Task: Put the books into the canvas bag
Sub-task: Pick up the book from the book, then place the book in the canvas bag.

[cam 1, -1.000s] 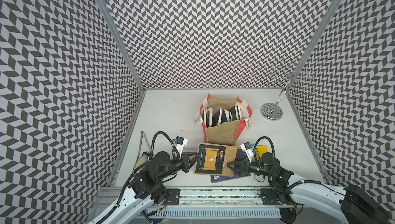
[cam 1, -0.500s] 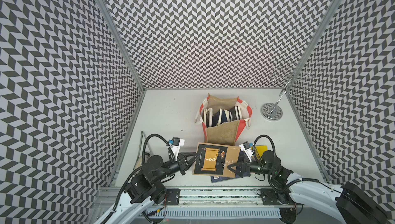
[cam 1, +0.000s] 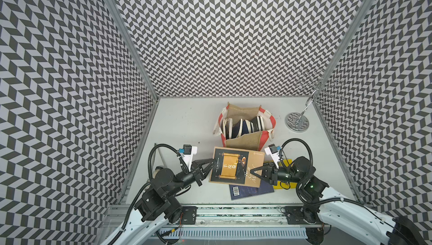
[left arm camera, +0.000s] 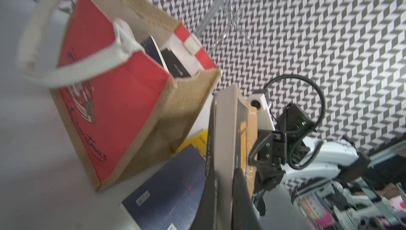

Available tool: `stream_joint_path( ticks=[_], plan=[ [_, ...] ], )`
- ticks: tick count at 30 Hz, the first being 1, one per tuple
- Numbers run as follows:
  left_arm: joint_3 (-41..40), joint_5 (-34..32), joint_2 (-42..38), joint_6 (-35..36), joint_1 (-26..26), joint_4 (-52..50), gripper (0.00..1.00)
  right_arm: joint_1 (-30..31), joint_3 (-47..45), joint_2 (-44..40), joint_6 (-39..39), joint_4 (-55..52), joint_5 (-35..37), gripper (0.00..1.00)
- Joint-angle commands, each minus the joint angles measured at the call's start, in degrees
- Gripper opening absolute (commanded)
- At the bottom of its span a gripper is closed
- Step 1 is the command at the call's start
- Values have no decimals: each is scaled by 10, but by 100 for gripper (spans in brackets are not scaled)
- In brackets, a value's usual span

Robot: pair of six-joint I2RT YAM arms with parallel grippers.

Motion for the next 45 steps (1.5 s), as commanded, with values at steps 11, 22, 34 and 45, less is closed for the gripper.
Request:
stream_joint_path(
  ticks=[11, 22, 34, 45],
  plan=[
    [191, -85, 176, 116, -2, -18, 100, -9, 447, 106, -184, -409, 177, 0],
    [425, -164, 467, 175, 80, -144, 96, -20, 921, 353, -299, -822, 518, 0],
    [426, -153, 545, 195, 120, -153, 90, -19, 1062, 449, -324, -948, 530, 0],
    [394, -158, 553, 184, 153, -118, 86, 3, 1067, 527, -319, -966, 502, 0]
  ],
)
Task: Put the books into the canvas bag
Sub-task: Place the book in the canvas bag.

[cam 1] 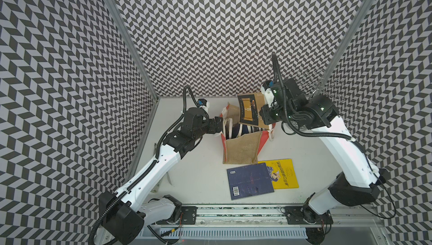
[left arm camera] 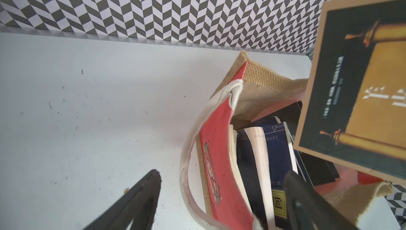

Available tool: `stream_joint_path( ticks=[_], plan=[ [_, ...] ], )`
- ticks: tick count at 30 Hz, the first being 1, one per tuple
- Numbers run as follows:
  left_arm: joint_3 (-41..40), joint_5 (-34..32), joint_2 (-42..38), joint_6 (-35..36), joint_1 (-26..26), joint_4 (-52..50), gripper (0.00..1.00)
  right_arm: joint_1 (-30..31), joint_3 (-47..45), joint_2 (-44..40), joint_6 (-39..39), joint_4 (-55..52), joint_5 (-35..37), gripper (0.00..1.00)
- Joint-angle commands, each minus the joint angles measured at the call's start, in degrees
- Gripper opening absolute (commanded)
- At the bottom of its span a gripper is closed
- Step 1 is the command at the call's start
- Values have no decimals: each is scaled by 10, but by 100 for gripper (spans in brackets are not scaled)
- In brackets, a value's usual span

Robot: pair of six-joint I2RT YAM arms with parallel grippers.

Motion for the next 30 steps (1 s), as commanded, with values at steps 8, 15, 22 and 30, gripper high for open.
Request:
stream_joint_path(
  ticks=[8, 15, 22, 30],
  plan=[
    [-18, -14, -5, -20, 13, 38, 83, 24, 19, 68, 37, 10, 10, 0],
    [-17, 3, -1, -21, 13, 49, 81, 62, -7, 77, 62, 10, -25, 0],
    [-12, 28, 22, -26, 4, 63, 73, 74, -69, 10, 83, 10, -50, 0],
    [-14, 7, 35, -25, -24, 69, 73, 67, -160, 5, 72, 10, -44, 0]
  ],
)
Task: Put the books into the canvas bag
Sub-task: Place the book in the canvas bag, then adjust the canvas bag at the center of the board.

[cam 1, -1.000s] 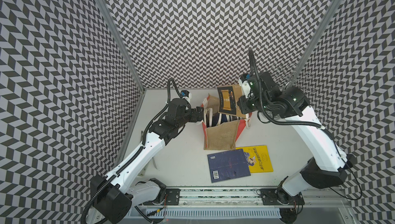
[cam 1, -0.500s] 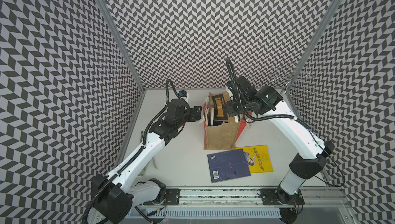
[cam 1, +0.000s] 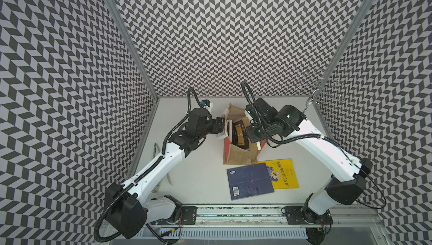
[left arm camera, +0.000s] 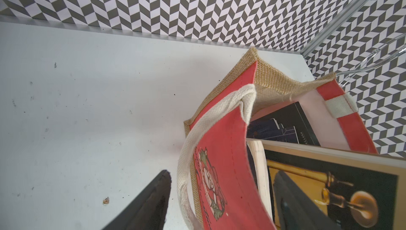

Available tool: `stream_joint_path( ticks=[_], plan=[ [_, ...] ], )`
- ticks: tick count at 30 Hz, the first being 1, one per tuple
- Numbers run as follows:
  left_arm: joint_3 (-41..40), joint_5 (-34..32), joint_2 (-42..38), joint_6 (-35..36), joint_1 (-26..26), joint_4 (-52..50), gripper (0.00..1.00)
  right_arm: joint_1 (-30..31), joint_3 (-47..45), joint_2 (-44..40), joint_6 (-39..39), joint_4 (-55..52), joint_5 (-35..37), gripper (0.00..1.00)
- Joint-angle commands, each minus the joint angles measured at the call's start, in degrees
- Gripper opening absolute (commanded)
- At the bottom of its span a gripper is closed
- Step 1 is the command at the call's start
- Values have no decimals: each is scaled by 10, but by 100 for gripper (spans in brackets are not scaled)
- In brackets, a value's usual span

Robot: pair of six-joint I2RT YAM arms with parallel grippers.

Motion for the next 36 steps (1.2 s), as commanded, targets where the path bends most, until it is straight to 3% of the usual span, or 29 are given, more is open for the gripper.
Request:
stream_joint_path(
  ticks=[1, 10, 11, 12, 17, 25, 30, 32, 36],
  plan=[
    [1, -10, 4, -4, -8, 17, 73, -3, -6, 10, -6, 16, -6, 1],
    [4, -15, 14, -1, -10, 14, 73, -31, 123, 146, -40, 17, 8, 18],
    [4, -15, 16, 0, -10, 14, 73, -32, 138, 157, -43, 17, 2, 26],
    [7, -14, 18, 0, -10, 13, 73, -33, 149, 166, -46, 17, -3, 40],
    [11, -12, 27, -1, -7, 13, 73, -40, 197, 196, -55, 18, -27, 57],
    [10, -19, 19, 2, -4, 5, 73, -72, 255, 202, -52, 21, 16, 67],
    [22, -6, 32, 5, -1, -5, 72, -102, 229, 178, -59, 34, 18, 69],
    [24, -6, 40, 6, -1, -8, 66, -108, 205, 163, -56, 41, 41, 72],
    [23, -15, 45, 9, -1, -19, 23, -143, 130, 113, -59, 61, 59, 75]
  ],
)
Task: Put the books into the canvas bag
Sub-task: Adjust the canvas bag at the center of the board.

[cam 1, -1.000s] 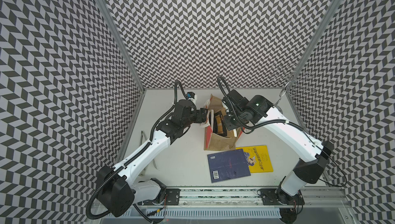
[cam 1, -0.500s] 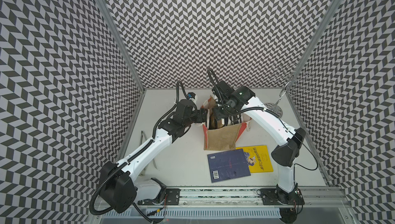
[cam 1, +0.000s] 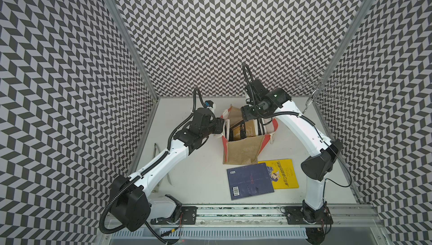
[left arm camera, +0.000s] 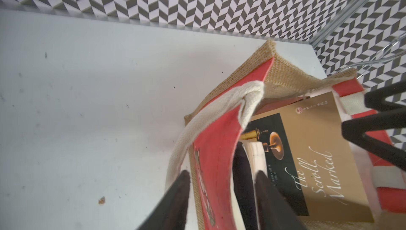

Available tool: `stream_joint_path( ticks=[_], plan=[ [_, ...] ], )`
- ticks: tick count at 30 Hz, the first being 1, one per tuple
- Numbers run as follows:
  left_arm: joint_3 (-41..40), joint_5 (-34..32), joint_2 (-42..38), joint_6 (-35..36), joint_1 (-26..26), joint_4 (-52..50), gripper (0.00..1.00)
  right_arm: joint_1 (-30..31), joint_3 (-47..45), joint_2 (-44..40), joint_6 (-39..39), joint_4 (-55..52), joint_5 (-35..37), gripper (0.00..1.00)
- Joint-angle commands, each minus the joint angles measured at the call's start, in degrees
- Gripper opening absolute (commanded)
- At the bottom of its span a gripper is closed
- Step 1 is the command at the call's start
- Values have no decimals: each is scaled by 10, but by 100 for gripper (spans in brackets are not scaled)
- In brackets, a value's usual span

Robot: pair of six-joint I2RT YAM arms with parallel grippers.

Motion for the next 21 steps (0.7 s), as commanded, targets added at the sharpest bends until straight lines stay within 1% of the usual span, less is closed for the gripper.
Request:
stream_joint_path(
  ticks=[1, 2, 4, 6, 10, 13, 14, 16, 19, 20, 21],
  plan=[
    [15, -7, 7, 4, 2, -20, 11, -29, -55, -69, -7, 31, 32, 75],
    [16, -11, 7, 4, 2, -25, 0, -45, -85, -88, -8, 37, 34, 75],
    [18, -19, 6, 6, 2, -34, 0, -71, -144, -124, -14, 58, 18, 75],
    [18, -27, 4, 8, 2, -39, 0, -81, -199, -157, -25, 89, -13, 74],
    [23, -48, 3, 9, 5, -63, 0, -95, -266, -206, -21, 109, 24, 75],
    [16, -54, -4, 8, 9, -67, 0, -114, -329, -238, -18, 158, 37, 76],
    [12, -52, -7, 9, 10, -66, 0, -121, -343, -242, -19, 165, 24, 76],
    [6, -46, -10, 9, 12, -65, 0, -138, -374, -246, -24, 191, -24, 76],
    [3, -42, -11, 9, 13, -66, 0, -145, -402, -238, -25, 226, -60, 76],
    [4, -41, -12, 9, 13, -68, 0, -149, -407, -232, -26, 235, -72, 74],
    [3, -42, -14, 9, 13, -70, 0, -154, -408, -223, -29, 238, -86, 66]
  ],
)
